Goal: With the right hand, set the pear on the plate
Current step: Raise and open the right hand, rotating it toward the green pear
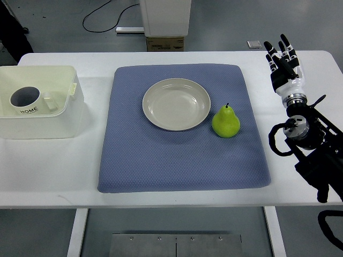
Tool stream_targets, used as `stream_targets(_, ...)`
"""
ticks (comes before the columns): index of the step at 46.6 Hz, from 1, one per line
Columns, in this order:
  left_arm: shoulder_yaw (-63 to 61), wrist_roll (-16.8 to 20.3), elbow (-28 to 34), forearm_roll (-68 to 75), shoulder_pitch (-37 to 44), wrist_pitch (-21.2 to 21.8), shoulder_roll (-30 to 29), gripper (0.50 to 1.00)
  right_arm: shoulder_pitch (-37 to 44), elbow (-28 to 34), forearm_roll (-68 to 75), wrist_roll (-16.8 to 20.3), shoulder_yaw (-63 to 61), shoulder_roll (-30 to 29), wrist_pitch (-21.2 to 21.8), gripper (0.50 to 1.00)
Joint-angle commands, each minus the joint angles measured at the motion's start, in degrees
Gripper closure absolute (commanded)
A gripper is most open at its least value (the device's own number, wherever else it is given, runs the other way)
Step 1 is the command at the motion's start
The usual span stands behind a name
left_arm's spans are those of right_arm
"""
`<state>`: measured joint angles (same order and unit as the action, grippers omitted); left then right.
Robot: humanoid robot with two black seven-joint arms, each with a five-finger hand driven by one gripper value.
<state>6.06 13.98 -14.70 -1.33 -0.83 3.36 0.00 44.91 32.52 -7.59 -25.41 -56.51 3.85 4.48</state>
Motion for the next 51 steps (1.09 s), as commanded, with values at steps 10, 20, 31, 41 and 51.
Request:
stream_targets(10, 0.09, -0.01, -0.06, -0.26, 0.13, -0.46, 0.00, 0.500, 0.00, 0.00, 0.03, -0.08, 0.09, 0.10, 0.00, 0.500)
stream_targets(20, 0.09, 0.08, 0.03, -0.26, 0.13, 0.06, 0.00, 0.500, 0.00, 0.00, -0.06, -0.70, 0.09, 0.10, 0.00, 0.500)
stream_targets(31, 0.09, 0.08, 0.03, -0.26, 0.30, 0.06, 0.00, 0.500, 0.53, 0.00, 0.03, -0.17, 0.09, 0.10, 0.09, 0.500)
stream_targets(41, 0.09, 0.08, 0.03, -0.26, 0.30, 0.06, 0.00, 0.500, 0.53, -0.52, -0.06, 0.09, 0.61, 0.10, 0.00, 0.500)
stream_targets(51, 0.09, 0.08, 0.03, -0.26, 0.30, 0.06, 0.00, 0.500, 0.71, -0.61, 0.03, 0.09, 1.75, 0.28, 0.00, 0.500)
